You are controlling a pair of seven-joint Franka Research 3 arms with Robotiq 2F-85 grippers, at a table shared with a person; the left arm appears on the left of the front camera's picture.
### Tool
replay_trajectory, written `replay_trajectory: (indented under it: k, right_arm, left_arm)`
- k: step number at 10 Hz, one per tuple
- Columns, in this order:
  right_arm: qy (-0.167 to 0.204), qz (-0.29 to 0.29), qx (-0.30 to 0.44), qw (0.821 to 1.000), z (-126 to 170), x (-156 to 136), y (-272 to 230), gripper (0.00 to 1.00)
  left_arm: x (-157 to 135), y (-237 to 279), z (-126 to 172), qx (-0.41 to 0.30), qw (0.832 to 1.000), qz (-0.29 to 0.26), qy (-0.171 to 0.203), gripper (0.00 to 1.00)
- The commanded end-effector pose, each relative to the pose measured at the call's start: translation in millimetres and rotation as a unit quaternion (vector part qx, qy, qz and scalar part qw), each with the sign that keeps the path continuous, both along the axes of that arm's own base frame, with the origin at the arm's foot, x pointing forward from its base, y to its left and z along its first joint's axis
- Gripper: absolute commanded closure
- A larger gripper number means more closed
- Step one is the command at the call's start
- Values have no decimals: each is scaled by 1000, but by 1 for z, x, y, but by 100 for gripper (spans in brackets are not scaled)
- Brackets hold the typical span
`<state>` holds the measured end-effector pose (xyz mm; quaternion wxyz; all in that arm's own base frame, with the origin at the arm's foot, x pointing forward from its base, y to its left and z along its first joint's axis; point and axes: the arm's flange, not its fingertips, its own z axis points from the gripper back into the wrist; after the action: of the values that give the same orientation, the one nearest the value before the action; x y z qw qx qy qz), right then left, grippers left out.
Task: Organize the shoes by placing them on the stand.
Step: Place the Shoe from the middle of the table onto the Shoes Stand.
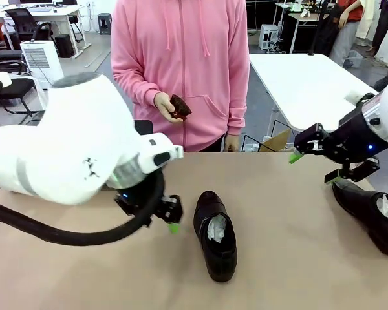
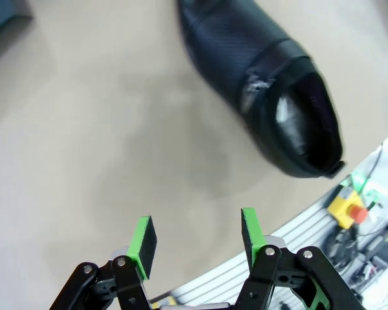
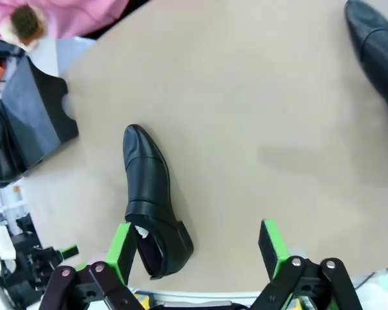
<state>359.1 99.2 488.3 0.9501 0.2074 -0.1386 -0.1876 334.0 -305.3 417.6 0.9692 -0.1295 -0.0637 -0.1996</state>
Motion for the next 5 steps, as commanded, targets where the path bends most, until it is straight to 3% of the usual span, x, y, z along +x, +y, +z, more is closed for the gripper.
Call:
replay_trajectory:
  k: [1, 5]
  right_arm:
    - [4, 31, -6, 999, -5, -5, 22, 0]
    - [4, 31, -6, 999, -5, -5, 22, 0]
  left_arm:
    - [4, -31, -13, -17, 1000, 15, 8, 31]
    - [-8, -101, 7, -56, 998, 23, -30, 31]
